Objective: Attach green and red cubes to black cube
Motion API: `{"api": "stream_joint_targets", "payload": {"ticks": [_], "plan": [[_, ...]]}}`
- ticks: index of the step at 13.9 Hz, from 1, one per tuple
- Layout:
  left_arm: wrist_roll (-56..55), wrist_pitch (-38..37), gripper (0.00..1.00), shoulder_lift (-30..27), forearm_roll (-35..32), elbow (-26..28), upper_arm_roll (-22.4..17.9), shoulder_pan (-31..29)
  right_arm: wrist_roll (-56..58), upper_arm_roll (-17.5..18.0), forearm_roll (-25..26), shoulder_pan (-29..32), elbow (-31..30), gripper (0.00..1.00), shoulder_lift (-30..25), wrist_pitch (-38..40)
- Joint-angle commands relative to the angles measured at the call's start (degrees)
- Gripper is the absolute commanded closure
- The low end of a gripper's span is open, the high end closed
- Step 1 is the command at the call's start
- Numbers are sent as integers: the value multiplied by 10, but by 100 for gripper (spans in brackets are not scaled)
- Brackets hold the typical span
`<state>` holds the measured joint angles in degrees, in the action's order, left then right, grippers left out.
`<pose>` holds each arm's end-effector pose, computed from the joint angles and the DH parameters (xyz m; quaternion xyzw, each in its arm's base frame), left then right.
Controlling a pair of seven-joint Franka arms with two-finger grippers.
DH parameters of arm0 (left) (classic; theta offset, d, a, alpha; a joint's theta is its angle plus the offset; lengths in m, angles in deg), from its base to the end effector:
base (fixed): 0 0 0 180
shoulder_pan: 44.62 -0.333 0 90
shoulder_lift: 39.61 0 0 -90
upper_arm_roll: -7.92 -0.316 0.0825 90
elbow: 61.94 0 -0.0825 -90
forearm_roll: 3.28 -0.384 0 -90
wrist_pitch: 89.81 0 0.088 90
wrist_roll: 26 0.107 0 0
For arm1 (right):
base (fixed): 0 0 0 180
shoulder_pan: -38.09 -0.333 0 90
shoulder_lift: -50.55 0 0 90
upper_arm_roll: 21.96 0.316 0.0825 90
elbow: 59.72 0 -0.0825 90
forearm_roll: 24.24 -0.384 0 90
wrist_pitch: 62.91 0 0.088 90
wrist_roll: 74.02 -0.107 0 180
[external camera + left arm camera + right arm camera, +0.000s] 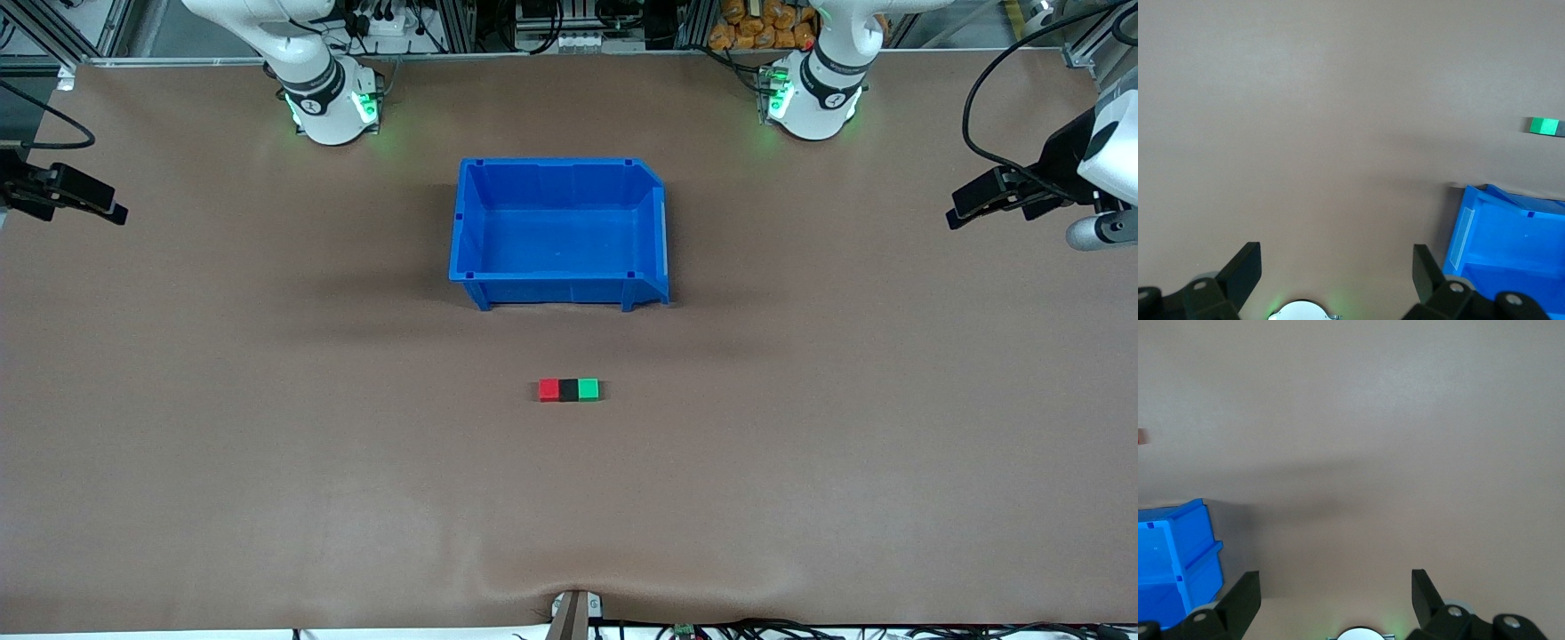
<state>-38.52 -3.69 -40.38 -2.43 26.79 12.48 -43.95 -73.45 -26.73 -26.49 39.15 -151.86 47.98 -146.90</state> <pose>0.5412 -0.0515 0.6364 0.9978 0.0632 -0.0169 0.0043 0.5265 -0.0502 0.6227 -0.9976 0.0446 0.0475 0.0241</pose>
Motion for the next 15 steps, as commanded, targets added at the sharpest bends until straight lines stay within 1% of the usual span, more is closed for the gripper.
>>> {"api": "stream_joint_targets", "payload": {"ticks": [1,3,6,11,15], "plan": [[22,-14,0,1,-11,-8,0,3,-7,5,-7,5,0,0,-3,0],[41,-14,0,1,-17,-9,-2,2,-7,6,-9,5,6,0,-2,-1],[47,-17,0,1,-53,-10,3,8,-6,5,-8,7,6,0,-1,-14],[51,-49,0,-1,-56,-21,3,7,-3,5,-1,8,6,0,18,-21],[51,-59,0,-5,-52,-23,5,5,0,5,-1,10,6,0,18,-8]]}}
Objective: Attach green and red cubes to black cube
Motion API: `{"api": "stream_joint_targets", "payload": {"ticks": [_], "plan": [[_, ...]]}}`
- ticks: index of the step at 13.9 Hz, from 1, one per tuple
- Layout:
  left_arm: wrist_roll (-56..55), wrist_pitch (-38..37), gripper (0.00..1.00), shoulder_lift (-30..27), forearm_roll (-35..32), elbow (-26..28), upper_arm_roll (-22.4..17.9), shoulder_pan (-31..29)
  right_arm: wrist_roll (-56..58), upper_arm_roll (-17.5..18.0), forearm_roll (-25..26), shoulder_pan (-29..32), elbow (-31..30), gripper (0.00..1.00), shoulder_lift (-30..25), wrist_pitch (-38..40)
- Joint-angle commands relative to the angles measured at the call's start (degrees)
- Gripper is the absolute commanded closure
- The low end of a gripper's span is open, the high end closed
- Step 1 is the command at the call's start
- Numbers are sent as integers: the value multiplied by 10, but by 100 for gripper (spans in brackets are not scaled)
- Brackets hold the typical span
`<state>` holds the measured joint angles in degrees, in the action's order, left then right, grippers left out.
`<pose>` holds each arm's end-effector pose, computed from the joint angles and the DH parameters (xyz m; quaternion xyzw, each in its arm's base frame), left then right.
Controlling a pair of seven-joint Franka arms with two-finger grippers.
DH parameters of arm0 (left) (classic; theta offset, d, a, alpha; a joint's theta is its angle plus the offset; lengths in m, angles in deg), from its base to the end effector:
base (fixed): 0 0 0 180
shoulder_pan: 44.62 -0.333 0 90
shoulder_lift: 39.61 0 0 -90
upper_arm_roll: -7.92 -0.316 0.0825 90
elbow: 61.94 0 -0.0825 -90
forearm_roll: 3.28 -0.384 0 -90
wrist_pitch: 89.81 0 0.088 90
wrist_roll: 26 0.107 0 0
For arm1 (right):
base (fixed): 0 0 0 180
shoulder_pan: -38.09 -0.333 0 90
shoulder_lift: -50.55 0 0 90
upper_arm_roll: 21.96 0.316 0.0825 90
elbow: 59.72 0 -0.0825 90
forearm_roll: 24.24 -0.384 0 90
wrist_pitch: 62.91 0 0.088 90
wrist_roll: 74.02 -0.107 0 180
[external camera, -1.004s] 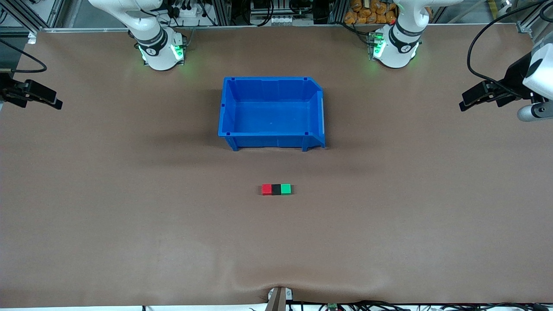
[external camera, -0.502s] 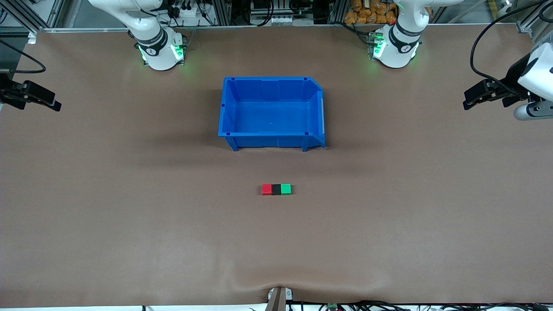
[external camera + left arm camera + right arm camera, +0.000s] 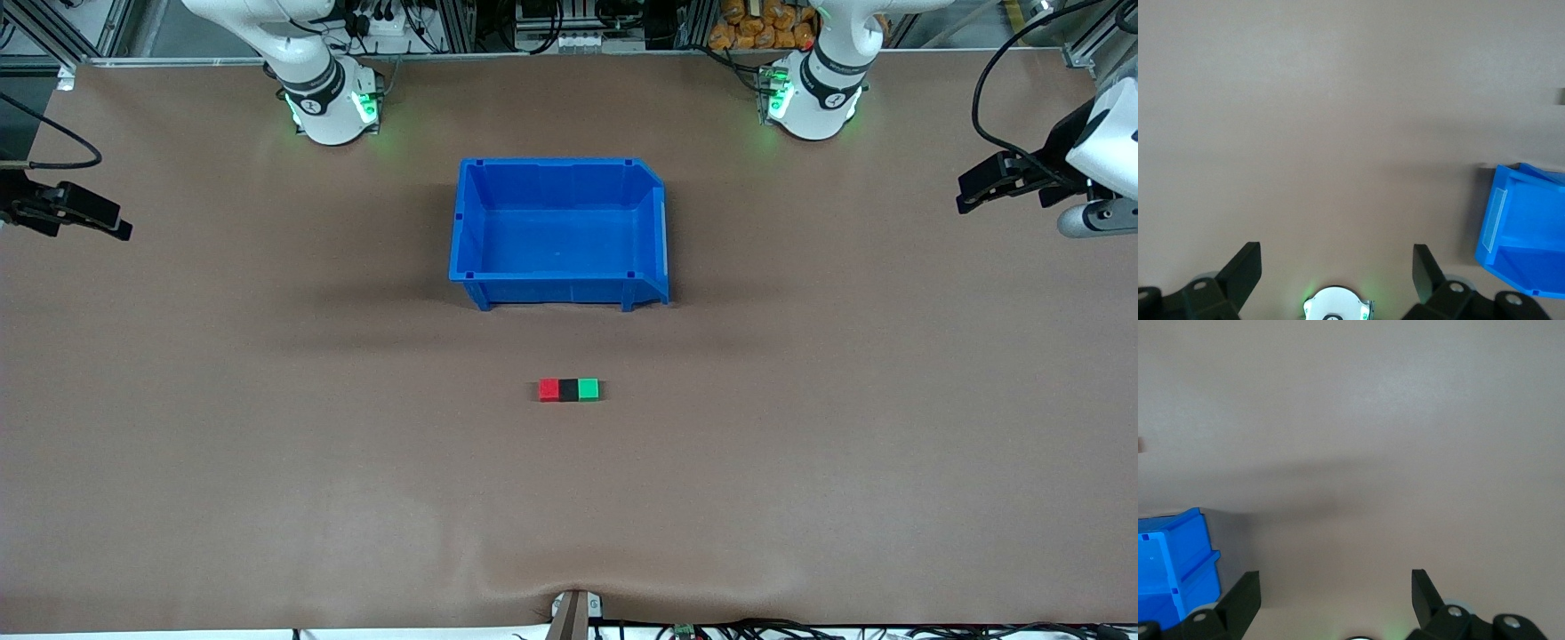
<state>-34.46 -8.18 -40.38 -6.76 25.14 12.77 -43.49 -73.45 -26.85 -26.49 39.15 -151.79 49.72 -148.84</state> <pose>0.5329 -0.0489 0.6435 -0.9984 -0.0248 0.0366 0.0357 0.5389 -0.0520 0.6097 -0.9976 0.0464 0.0451 0.0228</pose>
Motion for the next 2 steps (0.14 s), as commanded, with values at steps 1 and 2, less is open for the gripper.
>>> {"api": "stream_joint_targets", "payload": {"ticks": [1,2], "plan": [[12,-15,0,-5,-7,-7,3,0,-2,5,0,10,5,0,0,12],[12,-14,0,-5,-5,-7,3,-1,-5,5,-2,12,6,0,0,11]]}}
